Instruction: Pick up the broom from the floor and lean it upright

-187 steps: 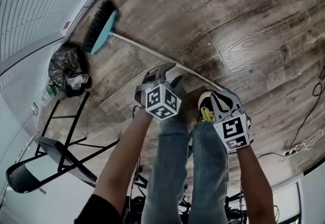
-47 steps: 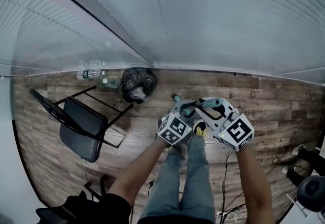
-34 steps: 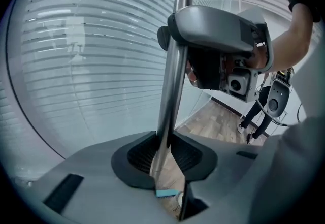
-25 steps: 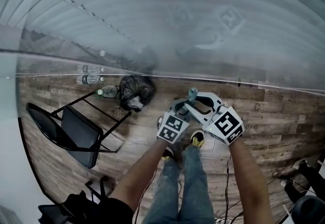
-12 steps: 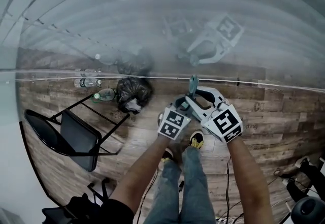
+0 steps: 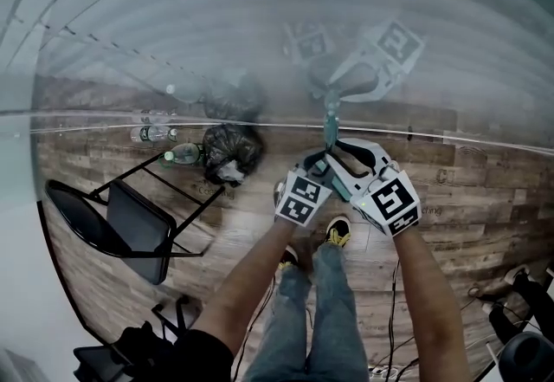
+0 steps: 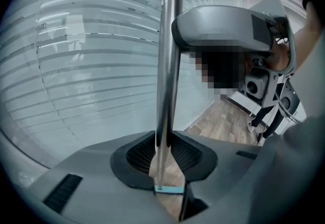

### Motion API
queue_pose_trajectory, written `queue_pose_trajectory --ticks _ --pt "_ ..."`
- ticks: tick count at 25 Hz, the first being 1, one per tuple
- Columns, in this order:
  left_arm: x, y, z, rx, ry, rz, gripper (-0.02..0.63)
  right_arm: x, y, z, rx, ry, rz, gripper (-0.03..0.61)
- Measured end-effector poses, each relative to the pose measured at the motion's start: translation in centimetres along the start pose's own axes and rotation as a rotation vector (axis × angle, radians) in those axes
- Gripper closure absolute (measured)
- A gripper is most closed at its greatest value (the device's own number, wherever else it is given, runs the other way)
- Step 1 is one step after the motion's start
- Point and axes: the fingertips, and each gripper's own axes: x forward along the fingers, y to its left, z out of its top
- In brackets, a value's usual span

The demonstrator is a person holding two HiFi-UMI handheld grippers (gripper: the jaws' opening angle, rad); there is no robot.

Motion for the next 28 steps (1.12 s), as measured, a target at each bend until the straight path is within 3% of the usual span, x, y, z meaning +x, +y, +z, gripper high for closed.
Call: queue_pose_trajectory --ticks 19,28 --pt "-2.3 1.2 0.4 -0.016 -0.036 0.016 0.476 -1.2 0.0 0.5 0.028 -0.018 -0.074 0.483" --pt "-7.5 1.7 0.1 -0.071 -0.094 0.075 0.474 -4.6 2.6 1.5 0.023 -0.027 -0.117 0.483"
